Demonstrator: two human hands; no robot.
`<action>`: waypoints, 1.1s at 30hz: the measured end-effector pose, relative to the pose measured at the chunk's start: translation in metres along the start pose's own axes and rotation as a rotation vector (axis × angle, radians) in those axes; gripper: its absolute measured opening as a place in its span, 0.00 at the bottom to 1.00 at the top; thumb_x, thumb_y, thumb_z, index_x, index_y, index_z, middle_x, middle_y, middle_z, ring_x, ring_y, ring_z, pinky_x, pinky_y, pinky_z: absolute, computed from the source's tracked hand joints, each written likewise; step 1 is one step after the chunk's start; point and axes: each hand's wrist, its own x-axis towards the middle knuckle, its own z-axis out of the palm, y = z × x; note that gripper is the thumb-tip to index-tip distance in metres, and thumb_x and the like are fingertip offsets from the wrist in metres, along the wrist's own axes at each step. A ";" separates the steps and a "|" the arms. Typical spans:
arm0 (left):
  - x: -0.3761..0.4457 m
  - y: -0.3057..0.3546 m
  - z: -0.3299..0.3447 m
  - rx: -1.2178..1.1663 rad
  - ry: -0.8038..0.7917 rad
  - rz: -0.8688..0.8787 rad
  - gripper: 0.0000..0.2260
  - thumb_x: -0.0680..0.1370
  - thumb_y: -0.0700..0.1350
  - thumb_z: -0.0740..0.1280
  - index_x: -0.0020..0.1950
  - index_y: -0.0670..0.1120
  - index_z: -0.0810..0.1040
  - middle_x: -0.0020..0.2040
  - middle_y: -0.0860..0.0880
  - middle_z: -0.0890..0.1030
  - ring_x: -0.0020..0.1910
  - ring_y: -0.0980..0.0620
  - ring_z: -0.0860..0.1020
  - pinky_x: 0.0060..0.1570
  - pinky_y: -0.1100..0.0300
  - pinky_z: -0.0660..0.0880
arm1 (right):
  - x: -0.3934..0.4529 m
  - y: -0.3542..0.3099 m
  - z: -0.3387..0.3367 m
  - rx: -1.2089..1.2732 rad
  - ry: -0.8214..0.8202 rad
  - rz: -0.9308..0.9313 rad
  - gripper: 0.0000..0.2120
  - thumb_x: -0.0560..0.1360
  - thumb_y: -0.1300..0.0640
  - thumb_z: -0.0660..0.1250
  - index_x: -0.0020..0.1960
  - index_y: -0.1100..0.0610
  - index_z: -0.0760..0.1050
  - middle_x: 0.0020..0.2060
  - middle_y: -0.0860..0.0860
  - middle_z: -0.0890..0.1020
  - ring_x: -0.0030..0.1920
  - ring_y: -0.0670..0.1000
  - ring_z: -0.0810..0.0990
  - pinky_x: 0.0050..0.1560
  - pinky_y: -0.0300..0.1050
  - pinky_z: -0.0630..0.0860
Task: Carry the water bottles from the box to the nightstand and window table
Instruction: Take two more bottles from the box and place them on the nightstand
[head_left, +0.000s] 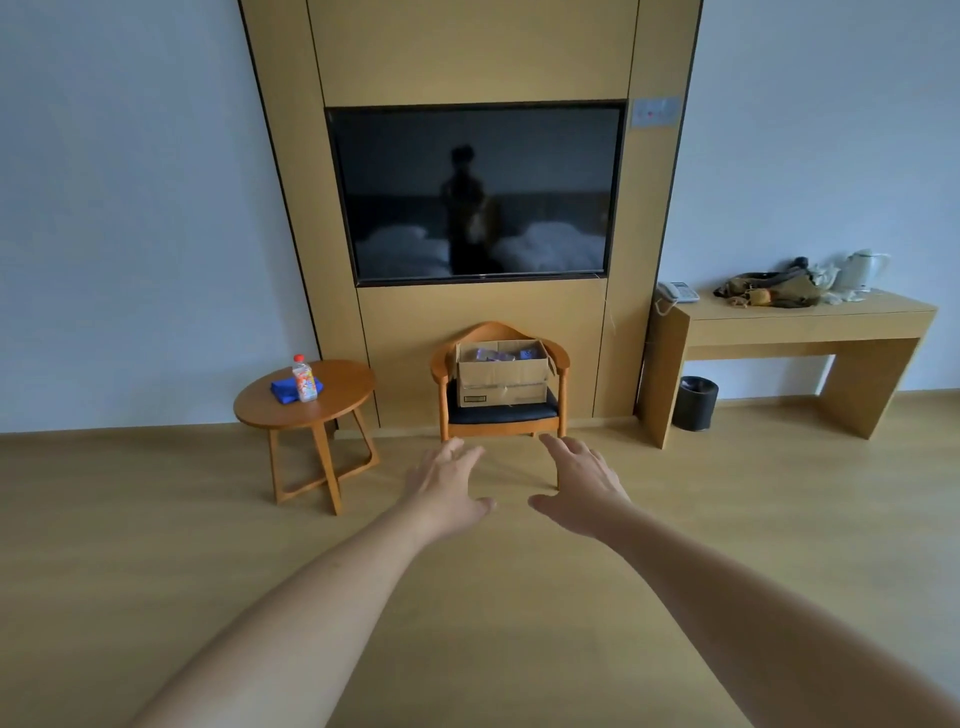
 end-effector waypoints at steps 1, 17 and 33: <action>0.022 0.000 -0.002 -0.017 0.014 -0.017 0.37 0.76 0.60 0.72 0.81 0.58 0.60 0.83 0.52 0.56 0.81 0.45 0.58 0.75 0.41 0.64 | 0.022 0.005 -0.002 -0.003 -0.010 -0.005 0.45 0.73 0.44 0.75 0.81 0.46 0.53 0.78 0.52 0.63 0.74 0.58 0.66 0.71 0.58 0.71; 0.354 -0.065 0.006 -0.065 0.041 0.060 0.36 0.73 0.62 0.70 0.79 0.56 0.63 0.78 0.52 0.63 0.75 0.46 0.65 0.69 0.47 0.70 | 0.341 0.040 0.037 -0.019 -0.037 -0.013 0.44 0.73 0.45 0.75 0.81 0.48 0.54 0.77 0.52 0.65 0.73 0.57 0.67 0.70 0.56 0.71; 0.667 -0.132 -0.003 -0.100 -0.042 0.151 0.34 0.73 0.59 0.72 0.77 0.55 0.66 0.75 0.50 0.66 0.74 0.46 0.63 0.69 0.47 0.70 | 0.634 0.056 0.074 0.068 -0.052 0.113 0.40 0.74 0.48 0.74 0.80 0.48 0.57 0.74 0.53 0.68 0.73 0.57 0.68 0.70 0.58 0.71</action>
